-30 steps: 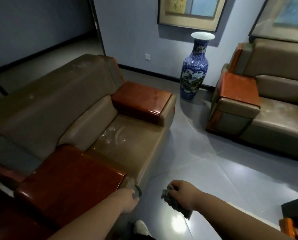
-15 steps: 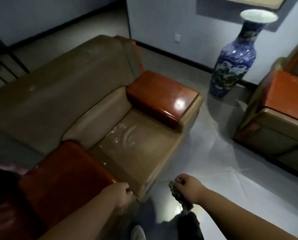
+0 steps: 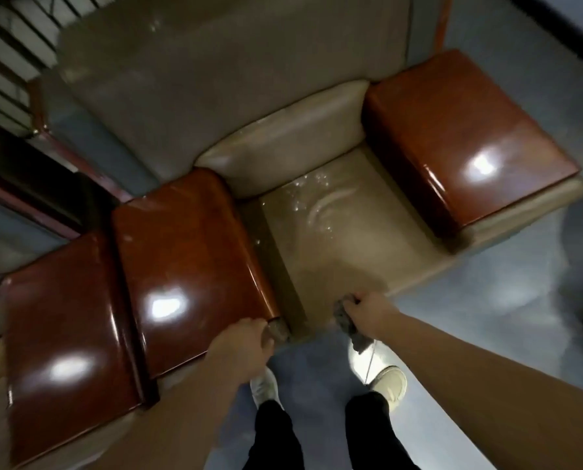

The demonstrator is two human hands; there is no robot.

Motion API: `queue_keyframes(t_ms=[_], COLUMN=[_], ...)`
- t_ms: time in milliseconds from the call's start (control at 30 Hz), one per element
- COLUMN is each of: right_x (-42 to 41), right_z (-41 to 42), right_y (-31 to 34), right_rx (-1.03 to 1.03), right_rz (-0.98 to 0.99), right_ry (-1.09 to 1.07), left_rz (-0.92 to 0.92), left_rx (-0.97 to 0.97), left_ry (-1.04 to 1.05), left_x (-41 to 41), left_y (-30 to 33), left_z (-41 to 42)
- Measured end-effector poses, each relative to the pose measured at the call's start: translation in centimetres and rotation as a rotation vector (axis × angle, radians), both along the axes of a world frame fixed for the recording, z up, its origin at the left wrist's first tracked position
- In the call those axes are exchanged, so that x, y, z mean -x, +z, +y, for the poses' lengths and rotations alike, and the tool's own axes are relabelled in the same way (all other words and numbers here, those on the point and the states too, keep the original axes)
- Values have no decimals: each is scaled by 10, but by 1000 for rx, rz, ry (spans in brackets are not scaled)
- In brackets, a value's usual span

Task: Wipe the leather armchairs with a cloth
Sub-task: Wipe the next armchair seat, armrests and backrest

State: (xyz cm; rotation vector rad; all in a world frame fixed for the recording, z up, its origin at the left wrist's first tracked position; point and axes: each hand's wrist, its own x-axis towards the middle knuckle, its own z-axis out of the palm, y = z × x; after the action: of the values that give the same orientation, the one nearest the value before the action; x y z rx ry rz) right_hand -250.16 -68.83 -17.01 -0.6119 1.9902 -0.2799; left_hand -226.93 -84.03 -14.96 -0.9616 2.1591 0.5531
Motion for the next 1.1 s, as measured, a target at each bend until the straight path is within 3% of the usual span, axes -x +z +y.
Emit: queue_keyframes(t_ms=[167,267,367,433,500,567,667,733,1033,1100], right_x=[-12,-24,-39,-56,-75,-89,-101,-105,-92,-62], right_z=[-58,-90,-100,-91,-74,-62,-75,-90,-19,-56], right_y=[-74,-122,-179,-220,-254,-276,-291,-301,-313,-315], right_rx=[-70,-56,122,190,132,139,221,240,313,277], right_rz=[45,66,94,167,221,389,544,546,584,727], right_ry=[139,167,-71,190,467,572,527,542,897,758], left_rz=[25,71,153,162,233,365,424,436,543,567], left_rx=[149,143,175,218,249,258,259,274,292,296], left_ry=[-147,-258,-399,-491,-538,-522,-514,-503,-463,-461], left_x=[7,9,13,14,8,-2,-5,-2,-4,-5], left_y=[-63,-116,-166,-191,-209,-217,-217,-217,-227,-231], left_z=[-59,-72,-81,-90,-93,-93,-97,-98,-97,-97])
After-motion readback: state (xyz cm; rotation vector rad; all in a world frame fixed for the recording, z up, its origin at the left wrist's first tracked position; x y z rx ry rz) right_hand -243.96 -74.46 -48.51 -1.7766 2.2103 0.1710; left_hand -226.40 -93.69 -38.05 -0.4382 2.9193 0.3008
